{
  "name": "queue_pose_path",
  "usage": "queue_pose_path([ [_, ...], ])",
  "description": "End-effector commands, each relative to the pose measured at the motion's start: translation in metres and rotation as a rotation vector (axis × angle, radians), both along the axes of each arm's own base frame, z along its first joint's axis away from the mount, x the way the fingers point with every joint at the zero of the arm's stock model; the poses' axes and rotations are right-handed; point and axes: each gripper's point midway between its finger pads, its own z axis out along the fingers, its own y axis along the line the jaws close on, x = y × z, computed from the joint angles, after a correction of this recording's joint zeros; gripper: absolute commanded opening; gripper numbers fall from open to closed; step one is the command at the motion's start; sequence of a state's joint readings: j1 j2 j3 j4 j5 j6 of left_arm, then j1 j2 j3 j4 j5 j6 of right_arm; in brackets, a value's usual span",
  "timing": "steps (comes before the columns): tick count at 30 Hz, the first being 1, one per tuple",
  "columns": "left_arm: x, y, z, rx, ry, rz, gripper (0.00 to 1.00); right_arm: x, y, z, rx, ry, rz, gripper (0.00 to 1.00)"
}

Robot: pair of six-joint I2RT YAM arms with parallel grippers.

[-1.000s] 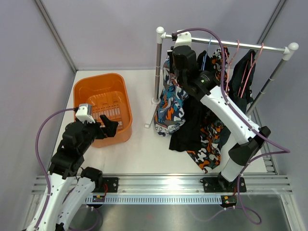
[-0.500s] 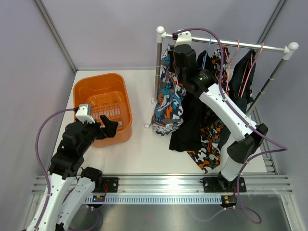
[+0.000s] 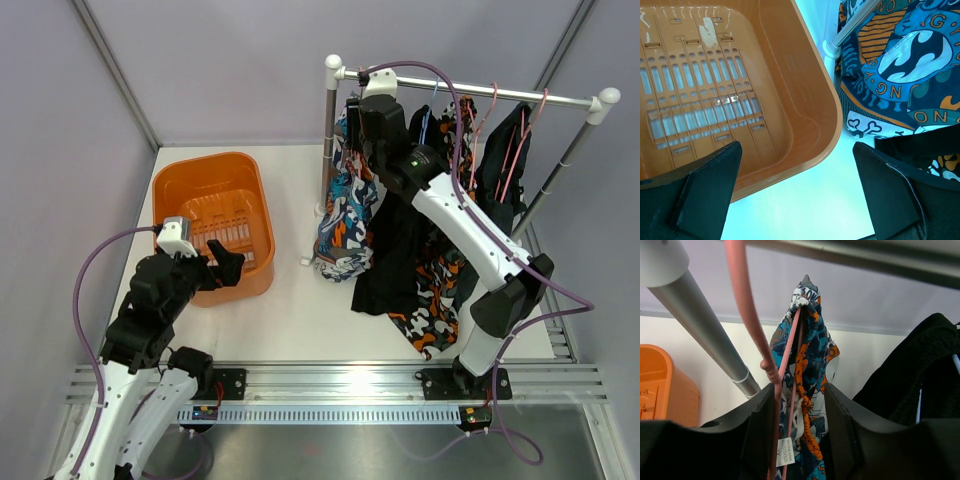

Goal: Remove the shorts from the hanger

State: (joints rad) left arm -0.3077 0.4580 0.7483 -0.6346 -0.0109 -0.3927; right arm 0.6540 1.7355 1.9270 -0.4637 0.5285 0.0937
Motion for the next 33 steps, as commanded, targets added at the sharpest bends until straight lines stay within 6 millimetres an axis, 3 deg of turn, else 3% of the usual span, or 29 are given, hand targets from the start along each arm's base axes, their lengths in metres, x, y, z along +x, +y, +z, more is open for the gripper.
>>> queue_pose_path([
  [1,0.003,0.000,0.011,-0.005,-0.044,0.005,0.99,0.008,0.000,0.022,0.049,-0.066,-0.007,0.53],
  [9,0.003,0.000,0.012,-0.006,-0.047,0.005,0.99,0.018,0.004,0.036,0.068,-0.102,-0.028,0.54],
  [23,0.002,-0.002,0.013,-0.006,-0.052,-0.001,0.99,0.036,0.005,0.030,0.045,-0.121,-0.087,0.44],
  [31,0.001,-0.002,0.013,-0.007,-0.053,-0.003,0.99,0.030,-0.011,0.038,0.023,-0.143,-0.132,0.25],
  [33,0.001,-0.002,0.013,-0.007,-0.052,-0.003,0.99,0.027,-0.012,0.039,0.019,-0.145,-0.128,0.16],
])
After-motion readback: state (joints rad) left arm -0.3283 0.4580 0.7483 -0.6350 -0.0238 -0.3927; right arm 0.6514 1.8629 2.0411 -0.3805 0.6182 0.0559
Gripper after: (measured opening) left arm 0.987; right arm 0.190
